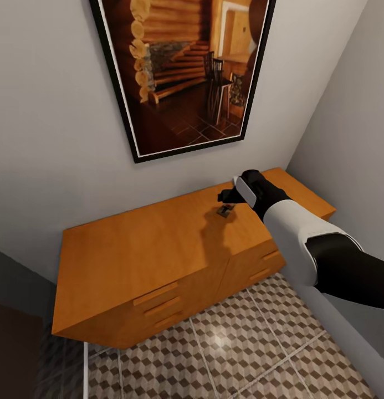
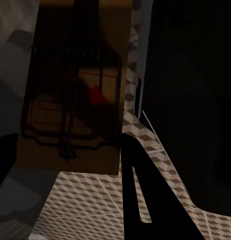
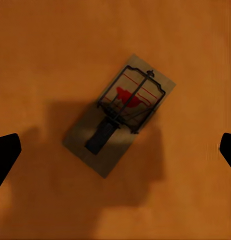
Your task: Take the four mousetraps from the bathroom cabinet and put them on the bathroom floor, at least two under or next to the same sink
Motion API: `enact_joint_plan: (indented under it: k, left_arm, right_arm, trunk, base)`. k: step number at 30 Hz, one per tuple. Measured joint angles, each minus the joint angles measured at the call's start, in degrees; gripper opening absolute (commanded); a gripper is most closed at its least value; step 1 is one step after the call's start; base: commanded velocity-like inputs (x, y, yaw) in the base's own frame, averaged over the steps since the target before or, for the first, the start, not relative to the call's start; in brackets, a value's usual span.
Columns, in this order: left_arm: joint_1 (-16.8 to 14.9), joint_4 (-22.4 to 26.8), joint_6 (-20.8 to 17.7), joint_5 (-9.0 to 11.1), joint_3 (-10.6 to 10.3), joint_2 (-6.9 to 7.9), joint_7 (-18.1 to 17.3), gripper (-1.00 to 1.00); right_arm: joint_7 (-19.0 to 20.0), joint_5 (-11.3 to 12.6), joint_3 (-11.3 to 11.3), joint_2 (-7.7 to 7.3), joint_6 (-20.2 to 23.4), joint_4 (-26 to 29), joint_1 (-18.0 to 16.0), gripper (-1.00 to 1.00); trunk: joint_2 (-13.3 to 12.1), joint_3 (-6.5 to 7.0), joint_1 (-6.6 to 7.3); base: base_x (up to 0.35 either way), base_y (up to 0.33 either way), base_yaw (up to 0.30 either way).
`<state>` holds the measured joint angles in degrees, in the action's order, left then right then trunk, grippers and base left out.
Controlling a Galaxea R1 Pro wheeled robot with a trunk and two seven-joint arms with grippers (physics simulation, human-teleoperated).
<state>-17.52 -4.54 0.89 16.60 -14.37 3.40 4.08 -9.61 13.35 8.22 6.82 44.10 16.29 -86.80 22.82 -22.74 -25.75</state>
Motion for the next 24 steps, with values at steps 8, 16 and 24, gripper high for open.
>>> enact_joint_plan:
  k: [8,16,24]
  left_arm:
    - [0.0,0.0,0.0,0.0,0.0,-0.26,0.0,-1.0]
    - [0.0,0.0,0.0,0.0,0.0,-0.3,0.0,-1.0]
    - [0.0,0.0,0.0,0.0,0.0,-0.3,0.0,-1.0]
  right_arm:
    - [0.0,0.0,0.0,-0.36,0.0,0.0,0.0,1.0]
    - [0.0,0.0,0.0,-0.38,0.0,0.0,0.0,1.0]
    - [0.0,0.0,0.0,-0.37,0.0,0.0,0.0,1.0]
  trunk:
    - [0.0,0.0,0.0]
    - [0.0,0.0,0.01]
    - [0.0,0.0,0.0]
  base:
    - [0.0,0.0,0.0]
    - [0.053,0.0,0.0]
    - [0.013,0.0,0.0]
